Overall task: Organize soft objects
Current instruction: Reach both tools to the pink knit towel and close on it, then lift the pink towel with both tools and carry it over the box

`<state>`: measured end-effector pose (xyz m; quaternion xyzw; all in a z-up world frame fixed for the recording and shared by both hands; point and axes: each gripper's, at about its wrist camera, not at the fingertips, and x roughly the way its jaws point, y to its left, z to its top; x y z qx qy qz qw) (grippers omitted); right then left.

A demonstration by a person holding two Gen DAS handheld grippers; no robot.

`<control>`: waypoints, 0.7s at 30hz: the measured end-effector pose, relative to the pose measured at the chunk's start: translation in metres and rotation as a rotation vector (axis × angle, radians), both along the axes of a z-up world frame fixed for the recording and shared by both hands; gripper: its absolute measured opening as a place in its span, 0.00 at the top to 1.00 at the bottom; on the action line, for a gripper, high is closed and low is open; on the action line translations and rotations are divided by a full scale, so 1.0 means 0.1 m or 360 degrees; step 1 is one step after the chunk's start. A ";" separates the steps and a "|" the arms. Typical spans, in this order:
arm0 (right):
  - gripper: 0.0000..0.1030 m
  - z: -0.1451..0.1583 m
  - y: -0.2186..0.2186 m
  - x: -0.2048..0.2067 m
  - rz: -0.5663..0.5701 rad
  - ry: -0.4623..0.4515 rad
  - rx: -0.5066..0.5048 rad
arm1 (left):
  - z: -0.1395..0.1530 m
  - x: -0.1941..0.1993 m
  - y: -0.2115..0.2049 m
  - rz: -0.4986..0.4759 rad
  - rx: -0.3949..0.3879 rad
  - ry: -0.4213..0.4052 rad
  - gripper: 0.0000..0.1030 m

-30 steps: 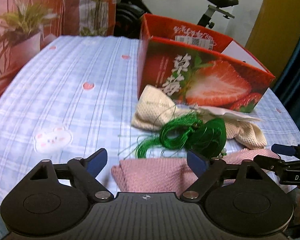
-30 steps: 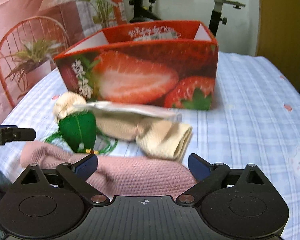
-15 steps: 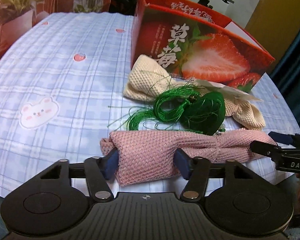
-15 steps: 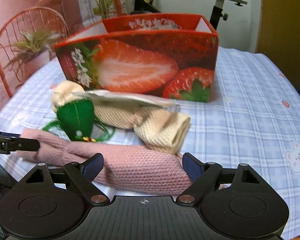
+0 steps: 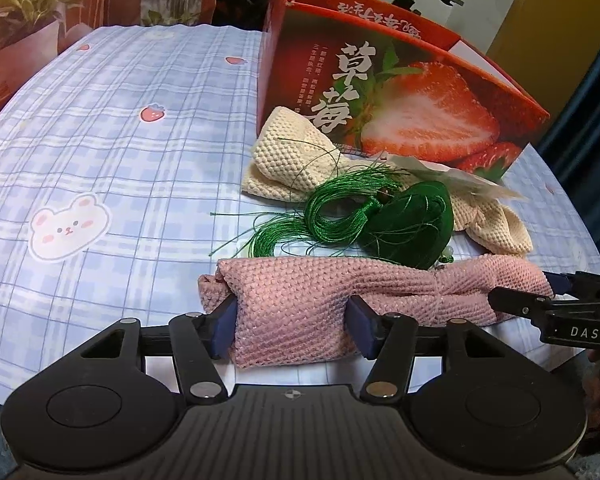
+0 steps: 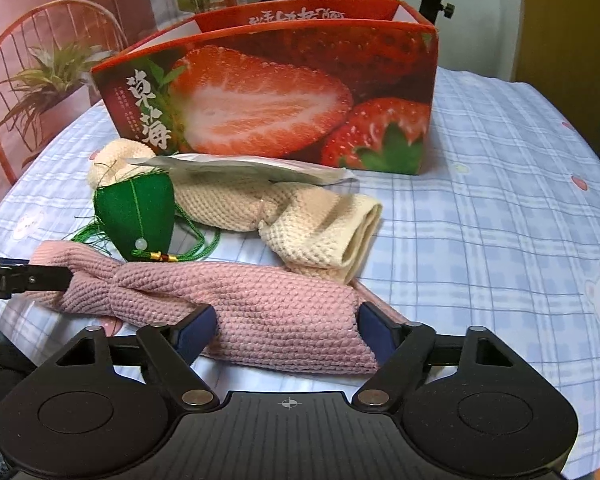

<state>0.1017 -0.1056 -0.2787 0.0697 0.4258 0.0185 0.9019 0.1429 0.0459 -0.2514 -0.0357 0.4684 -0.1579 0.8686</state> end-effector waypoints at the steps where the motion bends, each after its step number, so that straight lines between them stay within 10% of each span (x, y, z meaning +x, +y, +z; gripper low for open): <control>1: 0.33 0.00 0.00 0.01 0.0008 -0.0003 0.0002 | 0.00 0.00 -0.01 -0.0005 0.0006 -0.0003 0.41; 9: 0.61 0.02 0.08 0.03 0.0103 -0.0012 0.0050 | -0.02 0.03 -0.01 -0.0028 -0.0004 -0.0025 0.39; 16: 0.79 0.03 0.07 0.06 0.0138 -0.0018 0.0127 | 0.00 0.04 -0.02 -0.0057 -0.0084 -0.0016 0.72; 21: 0.83 0.10 0.08 0.03 0.0147 -0.0072 0.0159 | 0.08 -0.01 -0.02 -0.0048 -0.0115 -0.0074 0.76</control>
